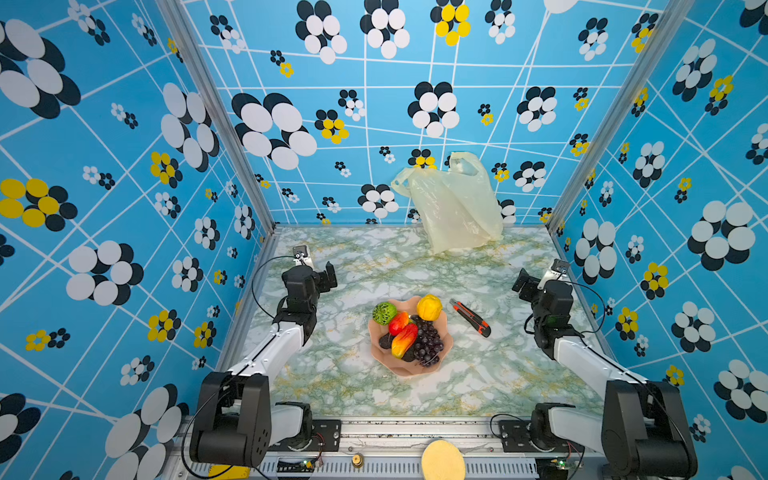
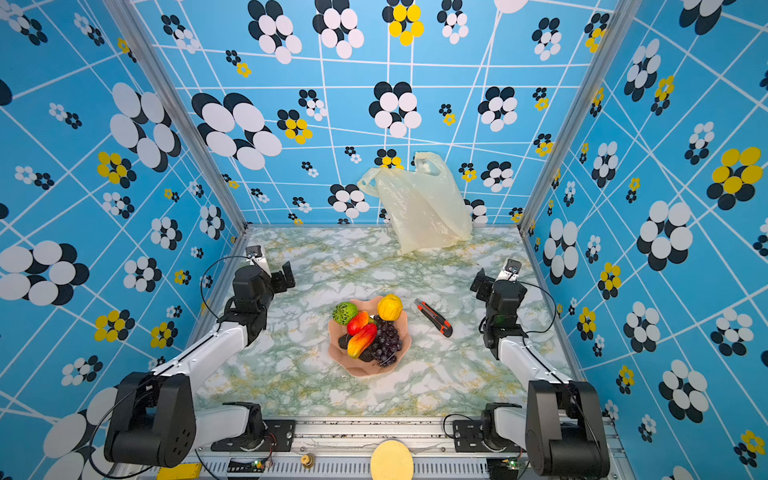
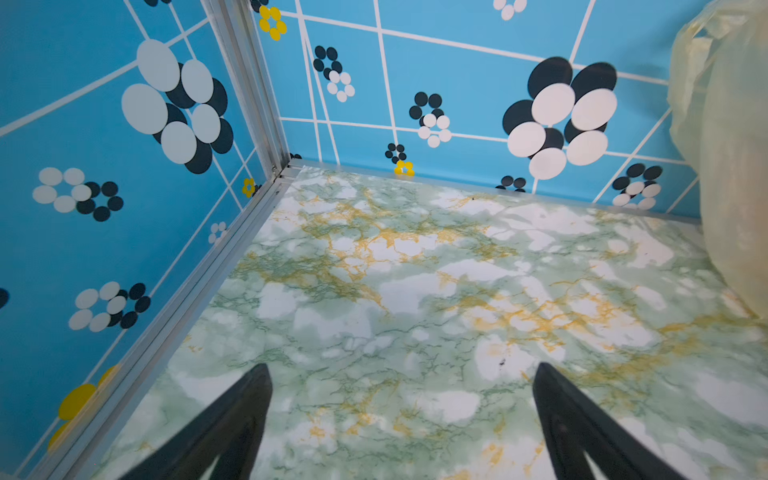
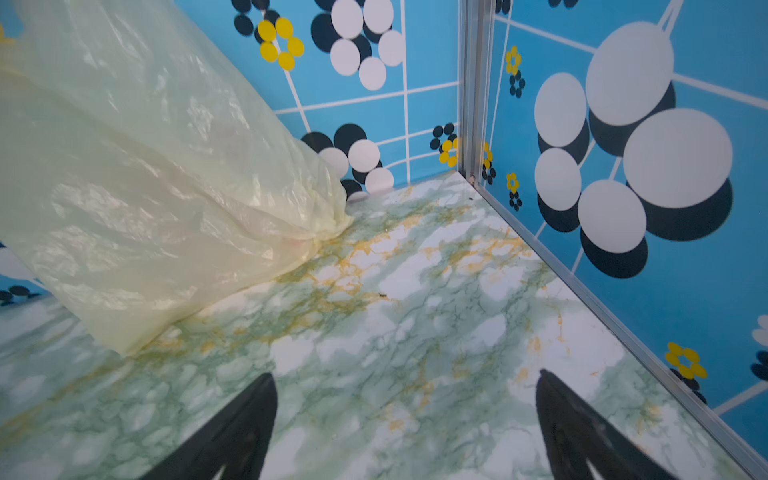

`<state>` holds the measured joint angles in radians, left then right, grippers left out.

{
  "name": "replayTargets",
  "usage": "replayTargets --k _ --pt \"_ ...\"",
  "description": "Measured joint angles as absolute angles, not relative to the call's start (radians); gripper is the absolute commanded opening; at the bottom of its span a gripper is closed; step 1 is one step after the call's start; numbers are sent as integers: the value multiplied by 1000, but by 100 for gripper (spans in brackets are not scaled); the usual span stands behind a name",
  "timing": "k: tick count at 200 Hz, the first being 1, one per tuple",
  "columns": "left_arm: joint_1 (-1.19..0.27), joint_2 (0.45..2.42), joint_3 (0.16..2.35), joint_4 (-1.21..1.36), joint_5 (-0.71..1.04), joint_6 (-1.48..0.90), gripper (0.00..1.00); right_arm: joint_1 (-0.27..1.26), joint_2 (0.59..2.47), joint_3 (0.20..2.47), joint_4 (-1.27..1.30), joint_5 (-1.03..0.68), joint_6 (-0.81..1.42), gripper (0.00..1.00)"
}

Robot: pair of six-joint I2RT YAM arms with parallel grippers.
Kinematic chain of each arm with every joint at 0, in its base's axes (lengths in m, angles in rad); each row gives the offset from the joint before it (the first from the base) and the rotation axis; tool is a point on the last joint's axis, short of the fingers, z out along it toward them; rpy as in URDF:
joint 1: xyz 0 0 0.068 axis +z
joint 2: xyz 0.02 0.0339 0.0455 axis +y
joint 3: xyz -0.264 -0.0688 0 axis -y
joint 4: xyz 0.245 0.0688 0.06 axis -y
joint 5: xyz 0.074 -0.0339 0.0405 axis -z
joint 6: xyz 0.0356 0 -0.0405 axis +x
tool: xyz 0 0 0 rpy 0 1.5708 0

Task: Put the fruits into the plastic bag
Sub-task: 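Reach both grippers toward the pale yellow plastic bag at the far edge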

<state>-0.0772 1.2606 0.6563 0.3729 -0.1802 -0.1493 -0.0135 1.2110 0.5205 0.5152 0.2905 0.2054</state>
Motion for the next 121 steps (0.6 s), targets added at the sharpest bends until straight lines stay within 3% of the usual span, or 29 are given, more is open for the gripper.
replayTargets --k 69,121 --pt "-77 1205 853 134 83 -346 99 -14 1214 875 47 123 363 99" --pt "-77 1258 1029 -18 283 -518 99 -14 1399 1230 -241 -157 465 99"
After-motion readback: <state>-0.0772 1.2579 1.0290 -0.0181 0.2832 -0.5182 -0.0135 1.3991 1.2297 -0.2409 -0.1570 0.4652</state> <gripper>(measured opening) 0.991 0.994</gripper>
